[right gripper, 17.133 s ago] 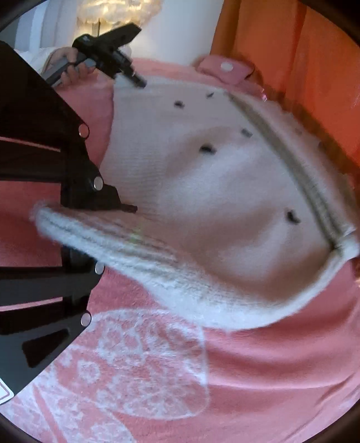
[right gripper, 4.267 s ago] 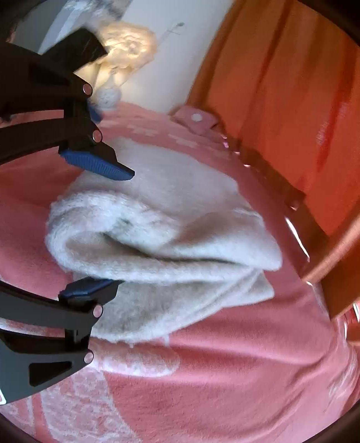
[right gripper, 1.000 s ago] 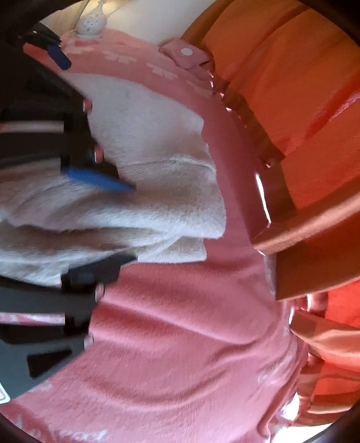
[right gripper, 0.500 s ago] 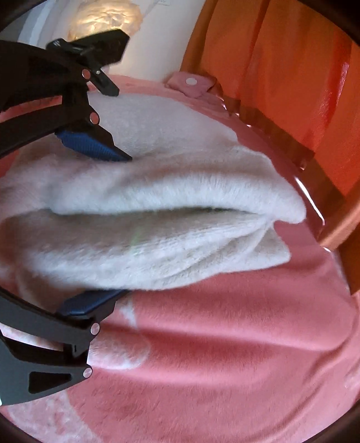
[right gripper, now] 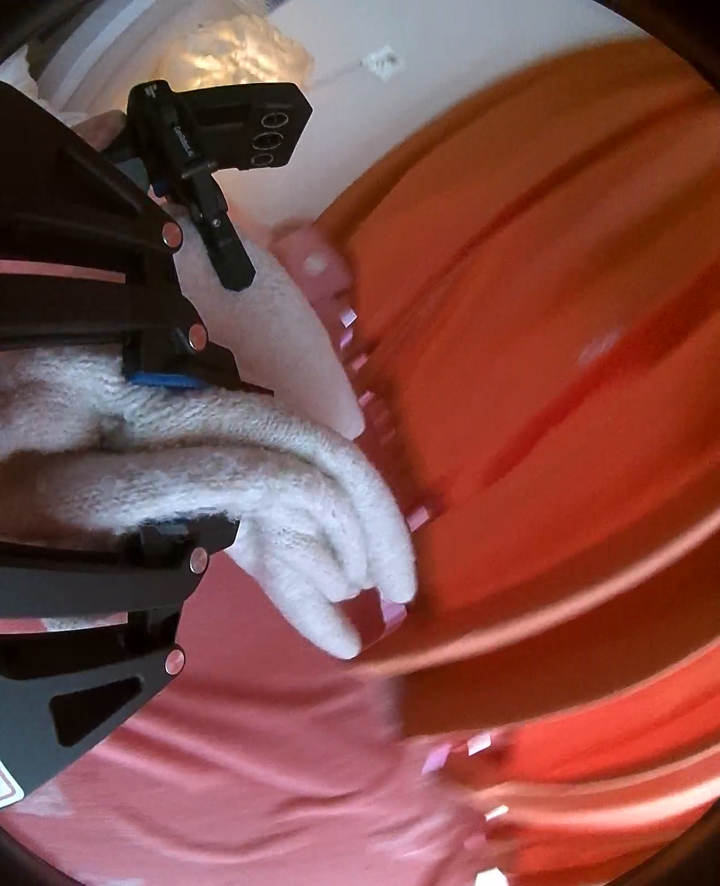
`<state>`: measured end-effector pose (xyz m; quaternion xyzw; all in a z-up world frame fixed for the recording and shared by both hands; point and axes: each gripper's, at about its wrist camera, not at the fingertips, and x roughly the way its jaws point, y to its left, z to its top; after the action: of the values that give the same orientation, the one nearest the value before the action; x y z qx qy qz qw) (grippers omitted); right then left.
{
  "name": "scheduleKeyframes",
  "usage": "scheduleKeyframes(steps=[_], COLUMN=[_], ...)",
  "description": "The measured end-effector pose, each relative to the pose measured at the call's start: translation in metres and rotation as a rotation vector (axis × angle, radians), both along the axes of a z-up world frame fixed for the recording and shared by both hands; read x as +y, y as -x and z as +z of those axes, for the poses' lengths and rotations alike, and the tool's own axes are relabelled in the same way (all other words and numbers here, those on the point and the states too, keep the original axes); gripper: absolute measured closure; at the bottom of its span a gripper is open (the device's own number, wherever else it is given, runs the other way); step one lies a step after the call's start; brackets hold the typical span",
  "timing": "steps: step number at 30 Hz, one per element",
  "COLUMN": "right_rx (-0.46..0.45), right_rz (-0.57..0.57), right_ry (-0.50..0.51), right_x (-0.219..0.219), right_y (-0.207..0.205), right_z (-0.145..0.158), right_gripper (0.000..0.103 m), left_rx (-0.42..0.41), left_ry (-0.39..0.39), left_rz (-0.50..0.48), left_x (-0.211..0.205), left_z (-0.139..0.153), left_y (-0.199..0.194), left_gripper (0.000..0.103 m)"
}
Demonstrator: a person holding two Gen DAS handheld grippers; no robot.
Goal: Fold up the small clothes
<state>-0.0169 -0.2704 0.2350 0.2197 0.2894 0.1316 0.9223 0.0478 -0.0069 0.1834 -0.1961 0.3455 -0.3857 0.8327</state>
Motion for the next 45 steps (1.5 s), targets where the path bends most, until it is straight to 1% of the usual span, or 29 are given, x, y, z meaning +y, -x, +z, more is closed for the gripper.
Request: scheduleKeyframes(steps=[2, 4, 5, 6, 7, 8, 9, 11, 12, 13, 14, 17, 18, 21, 23, 26, 27, 28, 29, 32, 34, 37, 38, 39, 40, 41, 42, 43, 45], right_rx=[-0.064, -0.038, -0.003, 0.059, 0.103, 0.187, 0.239, 0.313, 0.337, 0.319, 0.256, 0.174, 0.174, 0.207, 0.256, 0.349, 0.346, 0.348, 0.357, 0.365, 0.383, 0.470, 0.496, 0.506, 0.495, 0.472, 0.442, 0.383, 0.292], right_rz=[0.009, 0.010, 0.006, 0.001, -0.007, -0.035, -0.071, -0.151, -0.154, -0.131, -0.097, -0.094, -0.076, -0.037, -0.028, -0.013, -0.014, -0.020, -0.026, -0.052, -0.073, -0.042, -0.028, -0.009, 0.028, 0.038, 0.035, 0.044, 0.061], right_ry=[-0.041, -0.103, -0.128, -0.157, -0.167, -0.165, -0.142, -0.036, -0.009, -0.010, 0.006, 0.122, 0.120, 0.142, 0.222, 0.359, 0.358, 0.351, 0.324, 0.159, 0.109, -0.031, -0.119, -0.174, -0.229, -0.243, -0.193, -0.139, -0.138], right_x=[0.014, 0.024, 0.029, 0.035, 0.039, 0.045, 0.050, 0.060, 0.064, 0.067, 0.073, 0.088, 0.092, 0.105, 0.116, 0.118, 0.114, 0.108, 0.101, 0.082, 0.074, 0.066, 0.060, 0.058, 0.057, 0.057, 0.061, 0.069, 0.077], right_y=[-0.011, -0.031, -0.042, -0.058, -0.066, -0.079, -0.085, -0.088, -0.090, -0.092, -0.093, -0.092, -0.095, -0.108, -0.119, -0.127, -0.126, -0.127, -0.128, -0.137, -0.143, -0.152, -0.155, -0.155, -0.157, -0.157, -0.157, -0.155, -0.151], right_z=[0.011, -0.006, -0.021, -0.047, -0.065, -0.098, -0.119, -0.153, -0.156, -0.152, -0.142, -0.128, -0.128, -0.136, -0.145, -0.167, -0.168, -0.168, -0.169, -0.171, -0.177, -0.203, -0.214, -0.218, -0.219, -0.213, -0.203, -0.189, -0.167], right_gripper=[0.072, 0.069, 0.067, 0.061, 0.057, 0.057, 0.057, 0.062, 0.063, 0.064, 0.064, 0.064, 0.064, 0.067, 0.069, 0.071, 0.065, 0.055, 0.051, 0.043, 0.031, 0.026, 0.026, 0.034, 0.062, 0.066, 0.072, 0.075, 0.077], left_rx=[-0.089, -0.108, -0.087, -0.058, -0.016, 0.040, 0.089, 0.130, 0.127, 0.127, 0.129, 0.080, 0.047, 0.000, 0.009, 0.011, 0.010, 0.014, 0.036, 0.107, 0.168, 0.305, 0.344, 0.361, 0.360, 0.340, 0.295, 0.256, 0.156], left_ry=[0.011, -0.006, -0.024, -0.045, -0.080, -0.137, -0.192, -0.248, -0.255, -0.255, -0.261, -0.277, -0.306, -0.391, -0.453, -0.597, -0.615, -0.618, -0.593, -0.473, -0.394, -0.293, -0.243, -0.210, -0.192, -0.188, -0.186, -0.175, -0.131], left_rz=[0.032, 0.079, 0.115, 0.146, 0.187, 0.250, 0.309, 0.383, 0.413, 0.425, 0.436, 0.410, 0.407, 0.385, 0.364, 0.357, 0.353, 0.357, 0.364, 0.373, 0.383, 0.341, 0.329, 0.320, 0.316, 0.312, 0.300, 0.294, 0.284], left_x=[0.024, 0.041, 0.050, 0.056, 0.062, 0.069, 0.074, 0.082, 0.088, 0.093, 0.094, 0.084, 0.077, 0.057, 0.054, 0.043, 0.043, 0.044, 0.048, 0.065, 0.077, 0.087, 0.090, 0.091, 0.091, 0.090, 0.089, 0.088, 0.089], left_z=[0.020, 0.018, 0.007, -0.005, -0.023, -0.051, -0.073, -0.101, -0.113, -0.119, -0.121, -0.113, -0.109, -0.108, -0.117, -0.143, -0.147, -0.148, -0.149, -0.147, -0.151, -0.175, -0.182, -0.185, -0.185, -0.181, -0.172, -0.164, -0.140], left_y=[-0.002, -0.011, -0.019, -0.027, -0.035, -0.046, -0.053, -0.063, -0.062, -0.060, -0.060, -0.059, -0.059, -0.067, -0.069, -0.077, -0.077, -0.078, -0.081, -0.090, -0.101, -0.117, -0.121, -0.122, -0.123, -0.122, -0.122, -0.120, -0.117], left_gripper=[0.050, 0.043, 0.040, 0.034, 0.030, 0.029, 0.029, 0.029, 0.029, 0.029, 0.029, 0.029, 0.028, 0.026, 0.026, 0.023, 0.018, 0.016, 0.015, 0.014, 0.012, 0.010, 0.009, 0.014, 0.022, 0.027, 0.038, 0.046, 0.053])
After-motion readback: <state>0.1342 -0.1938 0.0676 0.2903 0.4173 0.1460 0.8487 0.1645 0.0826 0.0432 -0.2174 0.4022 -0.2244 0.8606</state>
